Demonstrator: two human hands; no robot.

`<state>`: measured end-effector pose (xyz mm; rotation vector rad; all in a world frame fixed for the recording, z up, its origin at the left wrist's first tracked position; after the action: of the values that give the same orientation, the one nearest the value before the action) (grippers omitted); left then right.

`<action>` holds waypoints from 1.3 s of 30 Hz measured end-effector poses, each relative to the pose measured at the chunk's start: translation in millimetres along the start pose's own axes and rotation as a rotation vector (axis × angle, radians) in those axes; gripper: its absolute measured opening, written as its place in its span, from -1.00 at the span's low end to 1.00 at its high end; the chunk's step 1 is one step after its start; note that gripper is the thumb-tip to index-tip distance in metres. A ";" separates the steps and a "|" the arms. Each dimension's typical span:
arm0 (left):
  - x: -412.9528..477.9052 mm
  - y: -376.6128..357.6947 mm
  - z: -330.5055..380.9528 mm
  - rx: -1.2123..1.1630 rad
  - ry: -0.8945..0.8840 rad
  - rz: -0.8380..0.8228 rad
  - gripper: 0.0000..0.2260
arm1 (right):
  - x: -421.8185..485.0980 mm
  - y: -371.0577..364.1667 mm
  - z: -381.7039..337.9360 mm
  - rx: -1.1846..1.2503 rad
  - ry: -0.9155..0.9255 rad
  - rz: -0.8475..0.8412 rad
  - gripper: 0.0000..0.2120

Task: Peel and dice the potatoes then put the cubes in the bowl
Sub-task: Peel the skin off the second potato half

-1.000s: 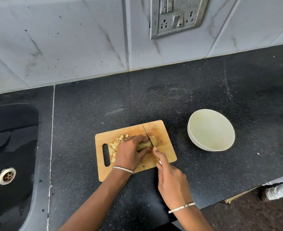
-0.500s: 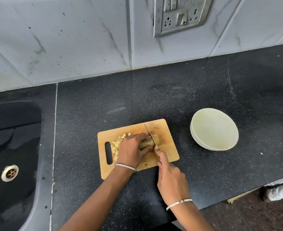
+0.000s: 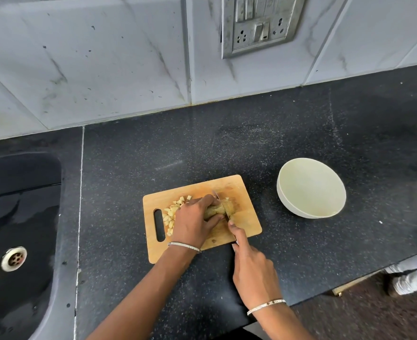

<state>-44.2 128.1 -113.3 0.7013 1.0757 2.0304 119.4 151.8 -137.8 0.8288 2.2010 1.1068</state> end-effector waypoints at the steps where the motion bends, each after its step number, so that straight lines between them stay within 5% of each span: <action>1: -0.5 0.1 0.5 -0.001 -0.007 -0.006 -0.74 | -0.5 0.9 -0.9 0.009 0.008 0.009 -0.50; 8: 0.8 -0.9 5.3 0.005 -0.053 -0.088 -0.64 | -1.4 4.7 -5.4 0.036 0.042 0.033 -0.51; 14: 2.7 -5.6 28.0 0.068 -0.211 -0.122 -0.74 | -0.1 4.6 -4.1 0.035 0.018 0.007 -0.58; 39: 4.6 -7.3 41.5 0.217 -0.385 -0.187 -0.81 | -1.5 2.2 -1.9 0.051 0.043 0.016 -0.58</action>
<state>-14.1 153.8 -98.0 1.0143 1.0921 1.5540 119.7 150.8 -134.6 0.8531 2.2706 1.0891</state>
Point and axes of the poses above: each hand's wrist, its own x-axis towards the middle knuckle, its own y-axis out of the back of the hand, z = x × y, the point moved 10 cm from there along x, towards the middle knuckle, and after that the axes turned 6 degrees about x, right-handed, at the moved point
